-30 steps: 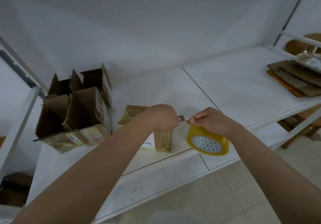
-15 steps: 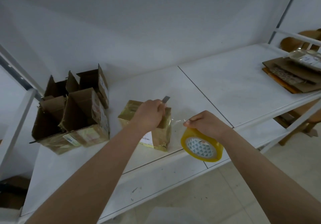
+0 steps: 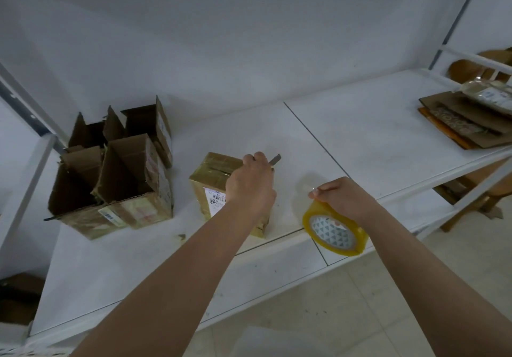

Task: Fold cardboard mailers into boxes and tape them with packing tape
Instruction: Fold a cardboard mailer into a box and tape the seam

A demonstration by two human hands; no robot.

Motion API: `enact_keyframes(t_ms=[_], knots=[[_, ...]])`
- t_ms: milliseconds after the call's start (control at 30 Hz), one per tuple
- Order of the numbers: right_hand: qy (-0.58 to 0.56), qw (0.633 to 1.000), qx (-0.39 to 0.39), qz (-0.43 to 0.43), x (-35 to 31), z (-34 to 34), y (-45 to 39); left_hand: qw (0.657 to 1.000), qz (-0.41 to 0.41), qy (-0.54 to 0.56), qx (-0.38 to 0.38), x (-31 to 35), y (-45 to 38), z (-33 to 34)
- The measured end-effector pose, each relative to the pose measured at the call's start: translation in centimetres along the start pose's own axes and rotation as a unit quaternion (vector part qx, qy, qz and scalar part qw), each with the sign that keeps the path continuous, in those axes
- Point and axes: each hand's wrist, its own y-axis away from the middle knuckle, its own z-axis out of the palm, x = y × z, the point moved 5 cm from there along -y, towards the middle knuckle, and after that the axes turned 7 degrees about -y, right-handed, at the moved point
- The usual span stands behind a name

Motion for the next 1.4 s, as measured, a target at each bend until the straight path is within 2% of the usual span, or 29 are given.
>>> enact_keyframes(t_ms=[67, 200, 300, 367, 433, 500, 567, 667, 767, 933, 1033, 1100, 1167, 1267, 1333, 1400], knots=[[-0.03, 0.999, 0.0, -0.014, -0.3, -0.1, 0.1, 0.997, 0.08, 0.018, -0.001, -0.4, -0.1, -0.1], [-0.089, 0.994, -0.028, -0.052, -1.4, -0.4, 0.5, 0.964, 0.251, 0.065, -0.052, -2.7, 0.0, -0.8], [-0.107, 0.991, -0.052, -0.066, -2.8, -0.3, 0.8, 0.96, 0.277, 0.039, -0.027, -4.5, 0.2, -1.4], [-0.114, 0.988, -0.064, -0.083, -3.9, -0.3, 1.1, 0.964, 0.24, 0.11, -0.024, -5.1, 0.2, -1.7], [-0.123, 0.984, -0.071, -0.105, -4.7, -0.4, 1.4, 0.963, 0.165, 0.212, 0.028, -5.5, 0.2, -2.3], [-0.114, 0.983, -0.071, -0.125, -5.3, -0.6, 1.6, 0.947, 0.055, 0.299, 0.107, -5.8, 0.6, -3.1], [-0.102, 0.982, -0.071, -0.144, -6.0, -0.7, 1.9, 0.93, -0.005, 0.354, 0.101, -5.0, 1.2, -3.3], [-0.095, 0.979, -0.076, -0.163, -7.0, -0.7, 2.5, 0.918, 0.004, 0.396, 0.027, -2.6, 2.0, -3.0], [-0.094, 0.977, -0.088, -0.17, -7.4, -0.5, 3.2, 0.908, 0.015, 0.418, 0.012, -1.4, 2.1, -2.6], [-0.116, 0.969, -0.141, -0.166, -7.2, -0.2, 3.5, 0.892, 0.01, 0.448, 0.065, -2.3, 2.6, -3.3], [-0.198, 0.949, -0.173, -0.175, -7.4, -1.4, 3.6, 0.886, -0.04, 0.45, 0.102, -4.5, 3.7, -3.5], [-0.205, 0.943, -0.184, -0.186, -7.5, -2.3, 3.2, 0.88, -0.072, 0.45, 0.133, -6.5, 4.8, -3.2], [-0.16, 0.957, -0.163, -0.181, -7.3, -2.9, 2.6, 0.876, -0.112, 0.443, 0.154, -8.5, 6.0, -2.5], [0.012, 0.979, -0.097, -0.177, -7.0, -2.8, 1.2, 0.868, -0.164, 0.445, 0.147, -10.2, 7.7, -0.6], [0.088, 0.977, -0.068, -0.184, -7.2, -2.4, 0.3, 0.87, -0.182, 0.434, 0.149, -10.4, 8.3, 0.6], [0.112, 0.972, -0.062, -0.195, -7.9, -2.0, -0.4, 0.861, -0.194, 0.441, 0.162, -10.5, 8.4, 1.4]])
